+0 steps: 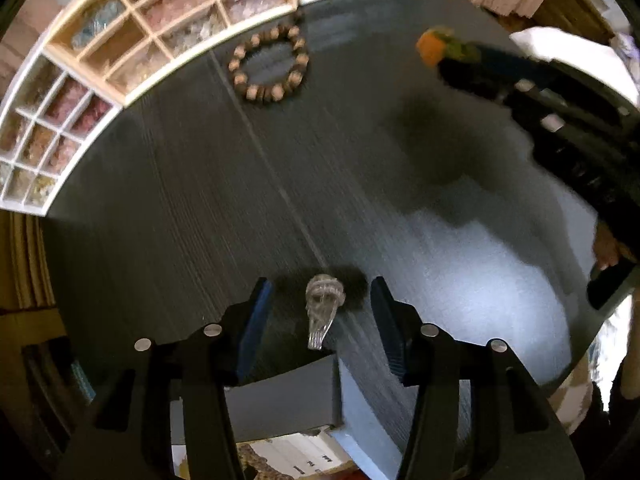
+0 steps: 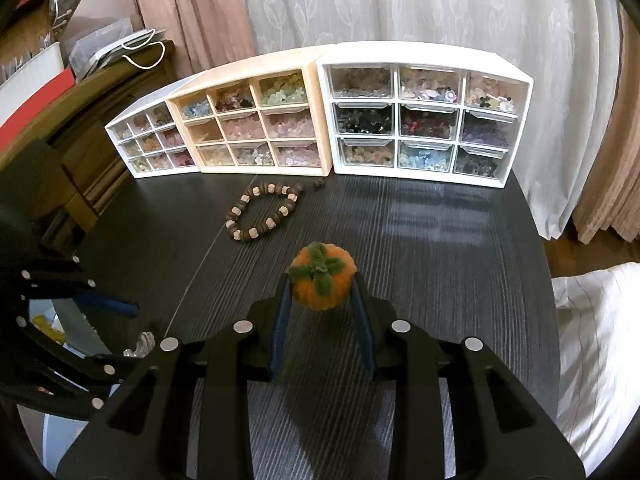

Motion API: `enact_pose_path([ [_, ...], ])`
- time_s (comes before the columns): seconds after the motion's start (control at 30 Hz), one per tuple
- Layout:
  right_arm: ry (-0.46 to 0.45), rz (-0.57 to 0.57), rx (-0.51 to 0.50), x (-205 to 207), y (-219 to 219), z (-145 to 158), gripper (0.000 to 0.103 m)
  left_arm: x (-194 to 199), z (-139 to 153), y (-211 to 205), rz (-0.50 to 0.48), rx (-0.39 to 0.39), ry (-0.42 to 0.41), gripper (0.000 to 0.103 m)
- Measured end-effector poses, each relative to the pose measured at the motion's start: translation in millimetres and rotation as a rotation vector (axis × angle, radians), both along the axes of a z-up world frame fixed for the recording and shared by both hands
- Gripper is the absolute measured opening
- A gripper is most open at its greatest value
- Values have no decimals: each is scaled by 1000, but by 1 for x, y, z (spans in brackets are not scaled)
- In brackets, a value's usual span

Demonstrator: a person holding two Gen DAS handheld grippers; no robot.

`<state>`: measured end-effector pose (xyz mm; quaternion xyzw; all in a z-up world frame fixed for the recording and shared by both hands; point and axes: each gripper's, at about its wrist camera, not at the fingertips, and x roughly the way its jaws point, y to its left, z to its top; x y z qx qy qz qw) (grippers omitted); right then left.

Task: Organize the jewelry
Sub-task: 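Carry the pendant and pumpkin over the light blue box and release both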

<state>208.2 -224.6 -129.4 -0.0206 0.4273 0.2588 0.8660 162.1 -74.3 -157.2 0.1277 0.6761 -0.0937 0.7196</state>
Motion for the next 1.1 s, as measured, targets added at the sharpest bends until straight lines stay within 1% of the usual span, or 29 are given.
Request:
enact_pose_path([
  [0.13,5,-5,9,-1,-2,0,30,-1,3,5,9,-36,5,25],
  [0.17,9,-6,13,-1,-3,-1,30,-2,3,4,4,-44,6,22],
  [0.2,11,-6,16,-1,-3,-1,30,-5,5,0,-22,-44,-1,20],
  [0.27,18,-7,22,-3,-3,-2,30,-9,7,-7,-95,-9,-29,20],
  [0.3,19,-8,24,-4,-3,-2,30,-10,7,-8,-109,-1,-32,20],
  [0.4,25,-9,34,-8,-3,-1,30,-6,10,-7,-55,-35,-20,20],
  [0.43,24,-9,35,-10,-4,-1,30,-6,10,-4,-42,-35,-21,20],
  [0.5,21,-9,33,-12,-5,1,30,-2,13,3,-35,-18,-29,20],
  [0.63,13,-12,38,-18,-7,9,30,-9,34,4,-27,-48,-58,20],
  [0.73,4,-13,46,-25,-7,20,30,-14,52,7,-34,-45,-88,20],
  [0.83,-20,-2,88,-42,-6,39,30,-25,69,9,-40,-20,-129,20],
  [0.93,-48,26,105,-61,0,56,30,-44,91,20,-17,-74,-163,20],
  [1.0,-69,53,114,-76,6,68,30,-56,98,23,-5,-77,-187,20],
  [1.03,-78,67,122,-83,10,74,30,-65,107,29,10,-81,-212,20],
  [1.07,-87,82,129,-90,14,80,30,-71,112,31,17,-89,-220,20],
  [1.1,-92,93,134,-95,17,84,30,-72,109,29,20,-97,-224,20],
])
